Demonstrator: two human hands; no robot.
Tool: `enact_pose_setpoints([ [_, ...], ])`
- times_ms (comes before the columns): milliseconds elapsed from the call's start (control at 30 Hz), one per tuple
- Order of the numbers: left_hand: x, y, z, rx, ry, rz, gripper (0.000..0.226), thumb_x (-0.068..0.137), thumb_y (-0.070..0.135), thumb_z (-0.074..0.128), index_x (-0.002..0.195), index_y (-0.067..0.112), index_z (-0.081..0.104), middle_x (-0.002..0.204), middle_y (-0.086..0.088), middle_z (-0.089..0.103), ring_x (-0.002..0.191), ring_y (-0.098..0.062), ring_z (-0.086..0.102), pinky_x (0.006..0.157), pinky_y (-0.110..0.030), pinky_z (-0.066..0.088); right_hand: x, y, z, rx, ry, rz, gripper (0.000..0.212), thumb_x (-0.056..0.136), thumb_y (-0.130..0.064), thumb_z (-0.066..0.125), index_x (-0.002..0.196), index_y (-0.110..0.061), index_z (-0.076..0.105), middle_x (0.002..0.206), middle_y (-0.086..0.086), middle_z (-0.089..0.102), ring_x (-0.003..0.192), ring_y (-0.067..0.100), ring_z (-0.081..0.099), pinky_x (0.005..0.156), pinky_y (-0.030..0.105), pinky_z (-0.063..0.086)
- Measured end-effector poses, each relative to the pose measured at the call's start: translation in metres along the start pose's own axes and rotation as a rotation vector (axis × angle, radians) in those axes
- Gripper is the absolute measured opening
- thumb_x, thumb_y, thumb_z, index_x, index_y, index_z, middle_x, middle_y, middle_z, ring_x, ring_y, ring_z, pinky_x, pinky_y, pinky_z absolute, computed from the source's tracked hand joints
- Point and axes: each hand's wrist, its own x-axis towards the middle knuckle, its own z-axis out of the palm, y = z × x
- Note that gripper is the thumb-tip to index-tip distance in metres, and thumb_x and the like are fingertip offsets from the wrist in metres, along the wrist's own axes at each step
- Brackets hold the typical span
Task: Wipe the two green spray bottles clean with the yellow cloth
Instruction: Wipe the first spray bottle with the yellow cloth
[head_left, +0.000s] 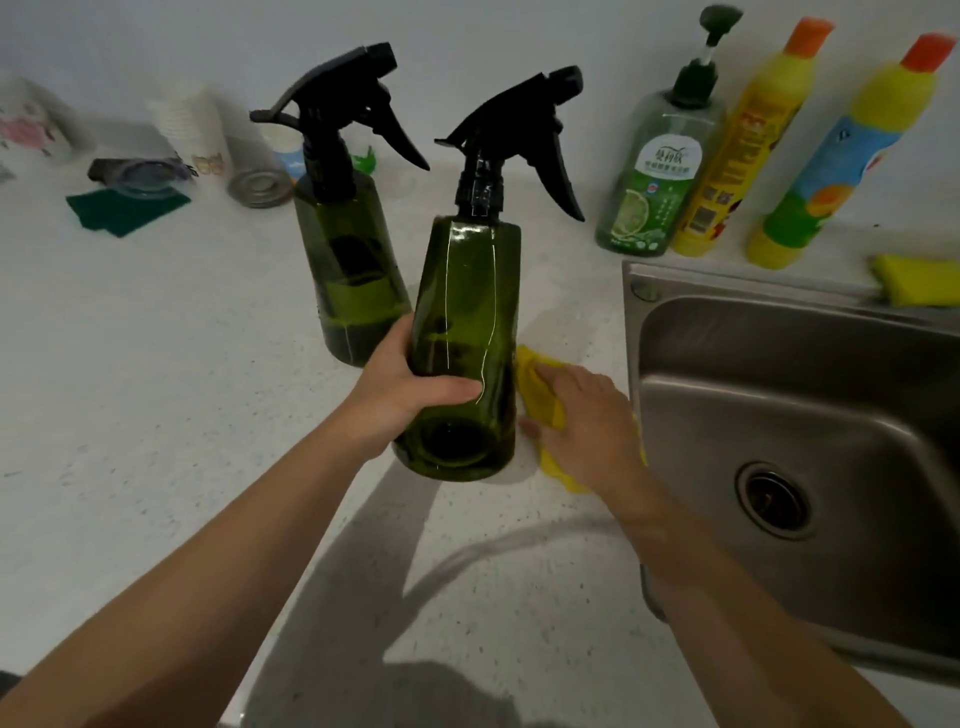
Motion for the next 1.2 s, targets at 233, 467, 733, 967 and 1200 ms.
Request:
enact_pose_setpoints([
  [233,-0.001,0.002,0.004,0.035,0.026,0.002,0.073,0.038,0.028,0.077,0.103,0.035,0.044,0.107,0.005,0.059,0.102,-0.016,0.058,0.087,-0.036,0.048,-0.01,-0.018,-0.026,0.669,0.274,0.147,0.008,0.084,-0.022,0.059,0.088,-0.028,0.057,0.086,-0.006,0.059,0.081,0.013,0.056,0.069,0.017,0.043],
  [467,0.001,0.018,0.018,0.02,-0.045,0.114,0.079,0.038,0.037,0.074,0.107,0.047,0.038,0.11,0.01,0.056,0.105,-0.012,0.058,0.086,-0.033,0.05,-0.017,-0.059,-0.068,1.169,0.457,0.117,0.021,0.082,-0.013,0.059,0.088,-0.032,0.053,0.1,-0.006,0.055,0.097,0.013,0.056,0.086,0.032,0.048],
  [733,0.001,0.029,0.026,0.141,-0.154,0.187,0.102,0.045,0.039,0.075,0.133,0.039,0.024,0.126,0.004,0.05,0.114,-0.018,0.054,0.097,-0.045,0.047,-0.01,-0.074,-0.078,1.149,0.616,0.022,0.031,0.087,-0.021,0.047,0.118,-0.025,0.044,0.109,-0.02,0.048,0.099,-0.012,0.049,0.088,0.01,0.043],
  [967,-0.003,0.024,0.024,0.157,-0.198,0.192,0.102,0.046,0.037,0.075,0.135,0.036,0.024,0.125,0.003,0.052,0.112,-0.015,0.055,0.096,-0.042,0.048,0.005,-0.075,-0.094,1.067,0.657,-0.077,0.024,0.085,-0.022,0.046,0.108,-0.027,0.05,0.104,-0.024,0.05,0.097,-0.01,0.051,0.09,0.017,0.044],
  [1200,0.0,0.029,0.021,0.057,-0.102,0.264,0.084,0.048,0.03,0.076,0.117,0.051,0.032,0.114,0.013,0.055,0.101,-0.002,0.06,0.082,-0.024,0.052,0.01,-0.083,-0.095,1.281,0.453,0.013,0.021,0.093,-0.021,0.04,0.094,-0.039,0.051,0.094,-0.01,0.057,0.089,0.005,0.057,0.083,0.027,0.049],
])
